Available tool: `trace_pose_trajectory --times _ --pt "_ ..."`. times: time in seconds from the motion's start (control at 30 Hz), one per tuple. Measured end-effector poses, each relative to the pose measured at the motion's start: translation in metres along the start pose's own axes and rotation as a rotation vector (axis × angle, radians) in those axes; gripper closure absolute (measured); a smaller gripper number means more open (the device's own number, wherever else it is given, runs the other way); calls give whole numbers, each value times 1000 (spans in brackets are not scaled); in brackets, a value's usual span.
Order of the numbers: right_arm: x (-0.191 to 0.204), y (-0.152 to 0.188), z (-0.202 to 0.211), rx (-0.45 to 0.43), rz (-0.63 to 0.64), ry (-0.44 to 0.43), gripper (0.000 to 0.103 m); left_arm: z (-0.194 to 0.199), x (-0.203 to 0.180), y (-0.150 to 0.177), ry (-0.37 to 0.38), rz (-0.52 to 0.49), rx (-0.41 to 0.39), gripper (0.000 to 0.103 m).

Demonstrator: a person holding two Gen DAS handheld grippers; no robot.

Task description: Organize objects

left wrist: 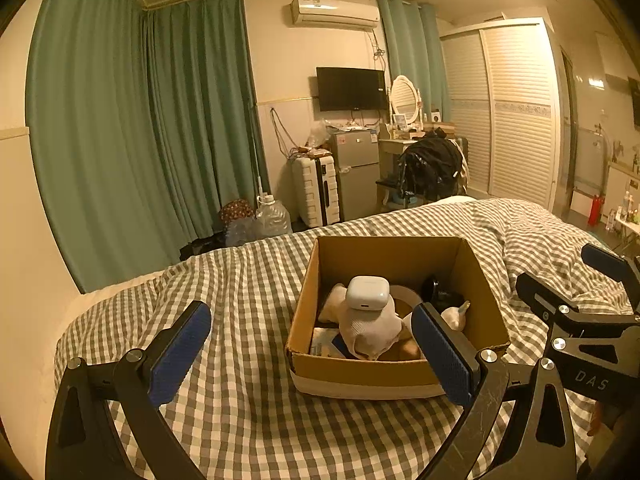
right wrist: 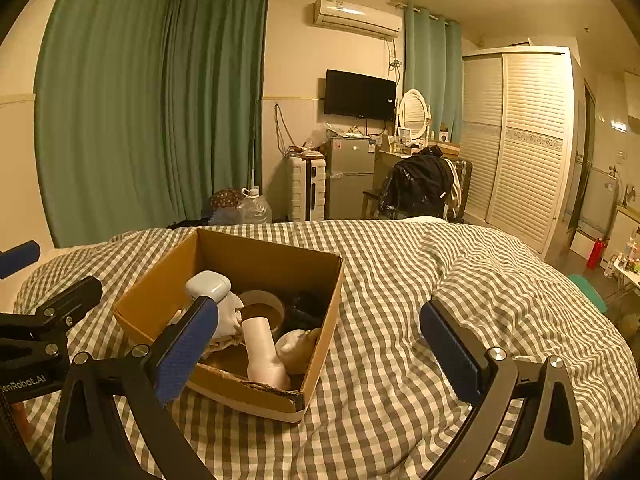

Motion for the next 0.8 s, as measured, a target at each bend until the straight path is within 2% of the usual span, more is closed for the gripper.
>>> trace_pose_trajectory --times 0.8 --pt "5 5 -3 15 16 0 2 -2 0 3 -7 4 19 0"
Point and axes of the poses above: each gripper's, at about its wrist camera, not at the fingertips, and z roughly against the way its jaws point, x to its left, y to its underside, the point moved 5 cm from there along -z, roughly the way its jaws point, and after that the axes turned 7 degrees about y, right-handed, at the moved point
